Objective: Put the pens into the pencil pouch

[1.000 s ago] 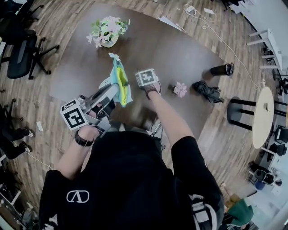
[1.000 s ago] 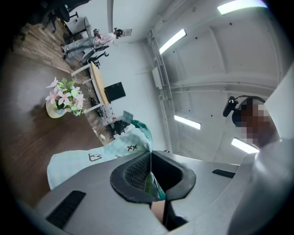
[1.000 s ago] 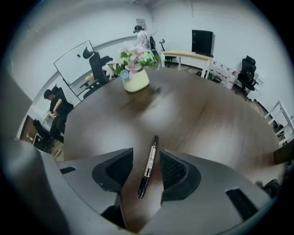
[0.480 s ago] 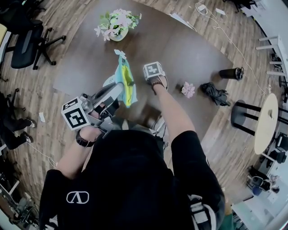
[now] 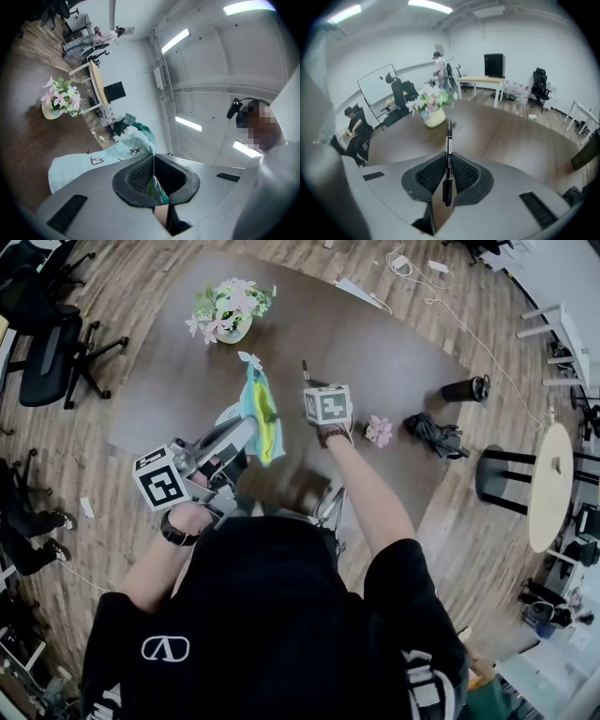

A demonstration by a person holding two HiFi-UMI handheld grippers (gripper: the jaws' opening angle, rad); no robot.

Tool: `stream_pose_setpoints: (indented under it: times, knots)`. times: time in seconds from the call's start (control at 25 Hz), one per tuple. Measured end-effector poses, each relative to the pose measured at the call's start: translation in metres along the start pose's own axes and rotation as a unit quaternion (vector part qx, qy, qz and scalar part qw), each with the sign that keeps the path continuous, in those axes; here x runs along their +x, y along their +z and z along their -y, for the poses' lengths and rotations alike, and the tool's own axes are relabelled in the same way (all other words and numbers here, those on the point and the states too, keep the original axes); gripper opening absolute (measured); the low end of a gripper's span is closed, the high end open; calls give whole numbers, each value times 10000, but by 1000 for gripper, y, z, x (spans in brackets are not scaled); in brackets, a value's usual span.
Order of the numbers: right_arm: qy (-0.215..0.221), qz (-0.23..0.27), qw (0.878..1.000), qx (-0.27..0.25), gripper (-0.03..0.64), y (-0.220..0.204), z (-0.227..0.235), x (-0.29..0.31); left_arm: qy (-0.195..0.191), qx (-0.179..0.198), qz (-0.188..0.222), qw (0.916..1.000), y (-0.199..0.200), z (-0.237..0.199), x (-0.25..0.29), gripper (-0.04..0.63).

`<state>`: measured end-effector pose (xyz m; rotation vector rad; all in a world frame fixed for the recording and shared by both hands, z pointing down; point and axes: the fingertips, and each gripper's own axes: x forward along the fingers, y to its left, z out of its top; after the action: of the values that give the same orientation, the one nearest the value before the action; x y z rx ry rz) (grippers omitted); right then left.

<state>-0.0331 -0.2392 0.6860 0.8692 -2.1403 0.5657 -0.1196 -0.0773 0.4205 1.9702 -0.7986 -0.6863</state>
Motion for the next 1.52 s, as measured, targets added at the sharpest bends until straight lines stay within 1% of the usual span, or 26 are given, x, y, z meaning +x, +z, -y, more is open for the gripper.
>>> stream_pose_setpoints:
  times: [0.08, 0.12, 0.2, 0.32, 0.44, 0.52, 0.64, 0.84, 0.96, 1.08, 1.12, 1.2, 1.32, 1.4, 1.52]
  knots:
    - [-1, 738, 9973, -36, 41, 36, -4, -41, -74, 15, -71, 9999, 0, 3, 7, 11]
    - [-9, 1102, 9939, -16, 41, 51, -5, -63, -116, 27, -102, 9999, 0, 5, 10, 11]
    - [-39, 1818, 9833, 45, 41, 76, -7, -107, -198, 49, -149, 9997, 0, 9, 17, 11]
    - [-106, 2832, 9590, 79, 41, 103, -10, -174, -296, 68, -225, 9993, -1, 13, 27, 11]
    - [-119, 3582, 9335, 121, 41, 118, -16, -231, -374, 94, -324, 9987, -4, 17, 37, 11]
    - [-143, 3926, 9195, 91, 41, 124, -21, -260, -420, 109, -390, 9983, -5, 19, 44, 11]
    - [-220, 4301, 9025, -3, 41, 129, -26, -294, -482, 106, -492, 9976, -10, 21, 52, 11]
    - [-341, 4693, 8823, -70, 41, 136, -31, -333, -534, 111, -603, 9967, -15, 25, 60, 11]
    - [-140, 5015, 8650, 95, 41, 144, -38, -354, -525, 139, -653, 9964, -18, 26, 63, 11]
    - [287, 5384, 8420, 198, 41, 158, -59, -374, -527, 124, -678, 9962, -20, 26, 66, 11]
    - [419, 5450, 8371, 189, 41, 163, -67, -377, -543, 116, -683, 9961, -21, 27, 67, 11]
    - [620, 5480, 8340, 136, 41, 170, -83, -379, -586, 116, -700, 9958, -21, 30, 69, 11]
    - [813, 5410, 8371, 92, 41, 172, -97, -373, -663, 140, -725, 9951, -21, 35, 69, 11]
    - [881, 5324, 8419, 35, 42, 173, -102, -367, -701, 146, -726, 9948, -20, 36, 70, 11]
    - [900, 5133, 8534, -130, 42, 172, -108, -360, -744, 135, -691, 9947, -17, 40, 70, 11]
